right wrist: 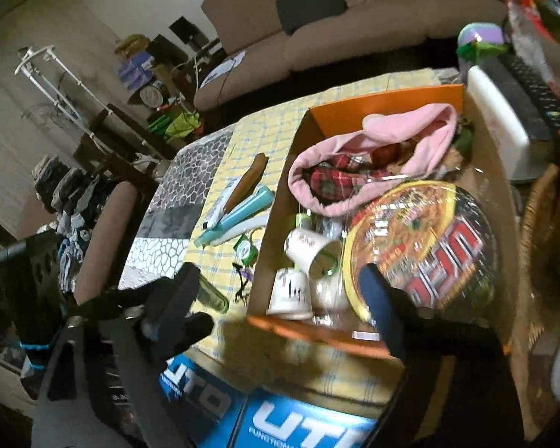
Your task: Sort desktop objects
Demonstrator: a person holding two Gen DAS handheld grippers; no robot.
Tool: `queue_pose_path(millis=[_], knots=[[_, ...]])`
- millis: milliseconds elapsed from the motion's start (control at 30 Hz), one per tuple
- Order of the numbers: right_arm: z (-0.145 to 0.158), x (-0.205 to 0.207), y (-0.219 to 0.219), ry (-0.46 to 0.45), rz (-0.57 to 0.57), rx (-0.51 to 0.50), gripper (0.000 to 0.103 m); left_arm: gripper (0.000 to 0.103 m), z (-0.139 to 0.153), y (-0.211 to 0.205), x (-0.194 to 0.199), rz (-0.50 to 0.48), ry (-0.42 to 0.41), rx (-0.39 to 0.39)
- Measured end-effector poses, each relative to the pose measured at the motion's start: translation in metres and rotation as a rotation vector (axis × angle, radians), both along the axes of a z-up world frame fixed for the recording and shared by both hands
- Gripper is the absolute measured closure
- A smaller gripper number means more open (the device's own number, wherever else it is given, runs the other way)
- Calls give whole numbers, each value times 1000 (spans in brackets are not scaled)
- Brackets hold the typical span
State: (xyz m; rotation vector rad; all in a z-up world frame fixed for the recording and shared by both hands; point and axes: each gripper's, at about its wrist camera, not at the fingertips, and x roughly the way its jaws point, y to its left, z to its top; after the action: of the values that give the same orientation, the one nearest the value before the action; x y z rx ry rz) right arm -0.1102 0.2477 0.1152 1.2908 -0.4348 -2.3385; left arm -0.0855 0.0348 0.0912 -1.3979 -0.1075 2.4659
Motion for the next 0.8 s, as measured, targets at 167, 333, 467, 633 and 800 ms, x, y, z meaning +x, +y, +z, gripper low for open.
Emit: queue_pose_path(millis=[167,333,467,633,800], knots=[[4,45,4,29,-39,32,0,0,-2,-21,41,40,5,-37],[-6,95,-9,71,-81,175,0,0,-16,-39,82,71,7,-62],[-24,123,-18,65,-111,213,0,0,-35,-49,105,99,8,-94],[-45,139,-26,54,-160,262,0,0,-55,-60,121,150,26,-82],[-65,142,-28,39,-186,267,0,0,-79,-58,124,152,16,-113]])
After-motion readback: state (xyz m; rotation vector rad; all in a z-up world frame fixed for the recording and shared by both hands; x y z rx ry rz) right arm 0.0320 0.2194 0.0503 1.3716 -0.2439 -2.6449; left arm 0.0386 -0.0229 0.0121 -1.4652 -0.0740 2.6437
